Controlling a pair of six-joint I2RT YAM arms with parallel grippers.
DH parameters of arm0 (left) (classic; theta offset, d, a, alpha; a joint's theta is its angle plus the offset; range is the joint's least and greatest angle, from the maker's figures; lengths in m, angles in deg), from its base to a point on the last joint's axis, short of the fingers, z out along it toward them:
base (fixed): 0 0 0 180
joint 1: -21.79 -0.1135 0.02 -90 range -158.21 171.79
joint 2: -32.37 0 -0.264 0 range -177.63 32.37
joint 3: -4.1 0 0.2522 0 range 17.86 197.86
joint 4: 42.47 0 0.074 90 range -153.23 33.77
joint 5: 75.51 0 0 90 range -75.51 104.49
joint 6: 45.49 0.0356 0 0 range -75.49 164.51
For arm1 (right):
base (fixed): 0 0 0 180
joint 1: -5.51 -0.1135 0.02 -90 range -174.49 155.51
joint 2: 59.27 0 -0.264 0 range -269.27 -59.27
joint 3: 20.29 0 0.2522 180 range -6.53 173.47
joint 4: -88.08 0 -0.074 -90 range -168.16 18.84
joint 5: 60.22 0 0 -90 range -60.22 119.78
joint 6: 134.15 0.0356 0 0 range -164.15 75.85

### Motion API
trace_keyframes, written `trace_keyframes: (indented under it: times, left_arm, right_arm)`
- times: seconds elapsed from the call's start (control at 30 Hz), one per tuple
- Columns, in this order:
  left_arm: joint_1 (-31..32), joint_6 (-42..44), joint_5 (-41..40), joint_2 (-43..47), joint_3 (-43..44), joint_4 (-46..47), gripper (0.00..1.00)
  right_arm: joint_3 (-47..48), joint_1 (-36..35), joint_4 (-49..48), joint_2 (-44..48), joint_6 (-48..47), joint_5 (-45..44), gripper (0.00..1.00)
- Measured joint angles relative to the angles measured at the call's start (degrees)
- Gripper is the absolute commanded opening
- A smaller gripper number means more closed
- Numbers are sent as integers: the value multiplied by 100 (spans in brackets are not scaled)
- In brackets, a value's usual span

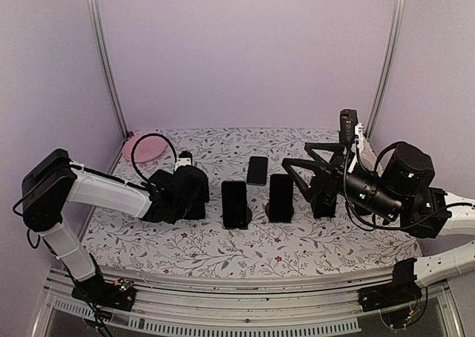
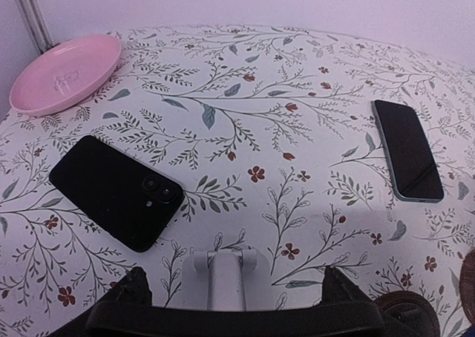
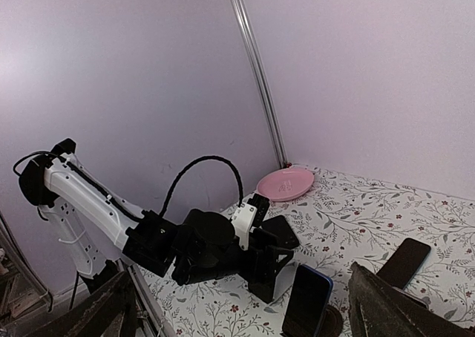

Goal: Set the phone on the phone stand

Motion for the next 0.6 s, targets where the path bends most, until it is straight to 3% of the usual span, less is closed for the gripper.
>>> trace_keyframes:
  times: [0.2,0.47,0.6]
  left_arm:
    - [15,0,-22,15,0,-13,70]
    - [98,2,-31,107,0,-70,95]
    - [133,-22,-46,177,0,-81,97]
  right_arm:
    - [0,0,0,-2,2,4,99]
    - [0,0,-2,-9,2,11,99]
    - [0,0,-2,-46,0,15,99]
